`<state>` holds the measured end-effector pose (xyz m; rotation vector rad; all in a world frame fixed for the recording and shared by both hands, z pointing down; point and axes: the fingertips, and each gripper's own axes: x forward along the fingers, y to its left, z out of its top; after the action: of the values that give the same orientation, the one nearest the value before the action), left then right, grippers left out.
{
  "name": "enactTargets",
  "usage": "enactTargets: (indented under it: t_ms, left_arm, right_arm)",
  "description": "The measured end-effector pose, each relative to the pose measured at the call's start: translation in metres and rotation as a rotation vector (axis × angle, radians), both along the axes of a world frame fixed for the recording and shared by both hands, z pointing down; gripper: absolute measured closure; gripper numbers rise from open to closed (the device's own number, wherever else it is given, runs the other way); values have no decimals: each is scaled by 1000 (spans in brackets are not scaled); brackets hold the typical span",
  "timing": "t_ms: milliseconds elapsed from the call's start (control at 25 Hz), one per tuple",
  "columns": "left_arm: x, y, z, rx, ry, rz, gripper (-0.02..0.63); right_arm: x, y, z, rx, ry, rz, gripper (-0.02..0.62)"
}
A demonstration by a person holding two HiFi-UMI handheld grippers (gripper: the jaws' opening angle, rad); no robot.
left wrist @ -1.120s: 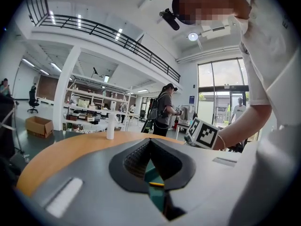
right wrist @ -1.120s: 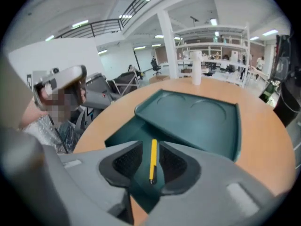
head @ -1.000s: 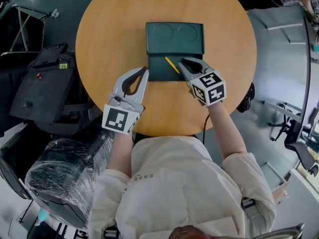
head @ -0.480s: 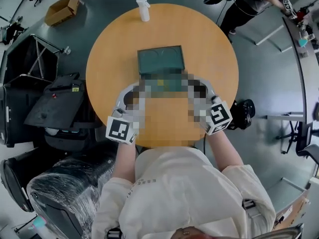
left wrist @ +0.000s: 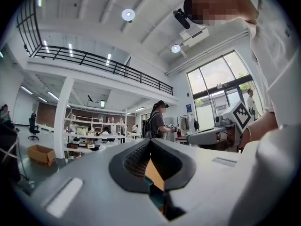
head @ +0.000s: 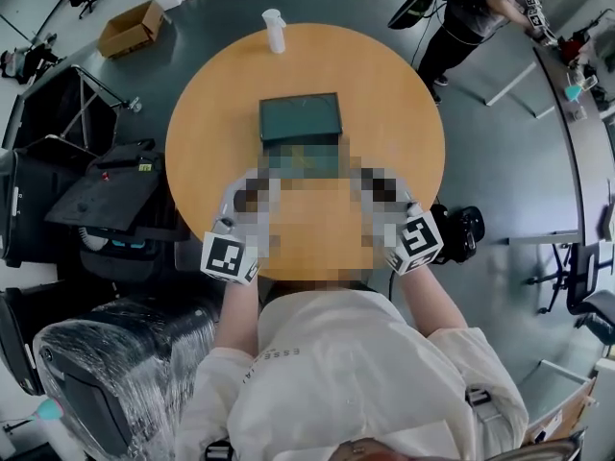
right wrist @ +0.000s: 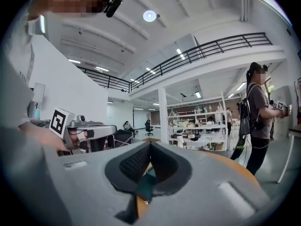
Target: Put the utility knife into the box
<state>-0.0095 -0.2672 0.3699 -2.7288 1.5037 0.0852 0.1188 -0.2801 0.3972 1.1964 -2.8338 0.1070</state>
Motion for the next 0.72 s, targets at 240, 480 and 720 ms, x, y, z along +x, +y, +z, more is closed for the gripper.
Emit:
enactTargets:
  t_ms: [240, 480, 720]
  left_arm:
    - [-11, 21, 7, -13, 8, -16, 591]
    - [-26, 64, 11, -18, 16, 9, 591]
    - [-48, 131, 7, -19, 24, 48, 591]
  right_arm:
    - [-4, 16, 7, -11, 2, 5, 603]
    - [-16, 54, 6, -9, 19, 27, 603]
    - [-31, 122, 4, -19, 32, 86, 603]
